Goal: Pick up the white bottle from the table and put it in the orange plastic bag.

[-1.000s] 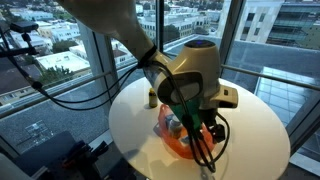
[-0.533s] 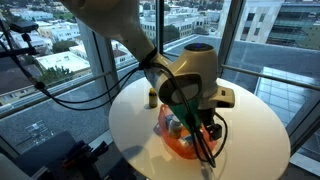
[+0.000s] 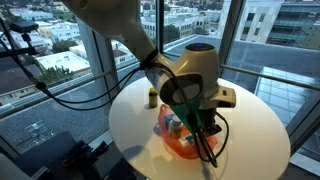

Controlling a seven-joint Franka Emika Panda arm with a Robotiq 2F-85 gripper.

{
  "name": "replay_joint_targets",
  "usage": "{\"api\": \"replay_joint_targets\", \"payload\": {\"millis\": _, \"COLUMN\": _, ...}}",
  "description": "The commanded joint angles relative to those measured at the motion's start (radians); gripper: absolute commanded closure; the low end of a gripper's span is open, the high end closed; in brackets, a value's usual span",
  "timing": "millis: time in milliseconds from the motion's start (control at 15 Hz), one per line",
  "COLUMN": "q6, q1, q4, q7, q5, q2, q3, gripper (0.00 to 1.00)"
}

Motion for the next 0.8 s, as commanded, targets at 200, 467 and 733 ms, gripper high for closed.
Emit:
{"api": "replay_joint_targets", "payload": {"millis": 200, "q6": 0.016, "q1": -0.023, "q4": 0.002, "q7": -0.034, "q5": 0.013, "q2": -0.006, "q3": 0.017, "gripper": 0.98}}
{"api": "replay_joint_targets", "payload": {"millis": 467, "q6": 0.022, "q1": -0.019, "q4": -0.014, "q7": -0.025, "q5": 0.007, "q2": -0.029, "q3": 0.009, "gripper": 0.97}}
{"api": "replay_joint_targets", "payload": {"millis": 733, "q6": 0.047, "q1": -0.013, "q4": -0.031, "q7": -0.013, "q5": -0.003, "q2": -0.059, "q3": -0.002, "gripper": 0.98}}
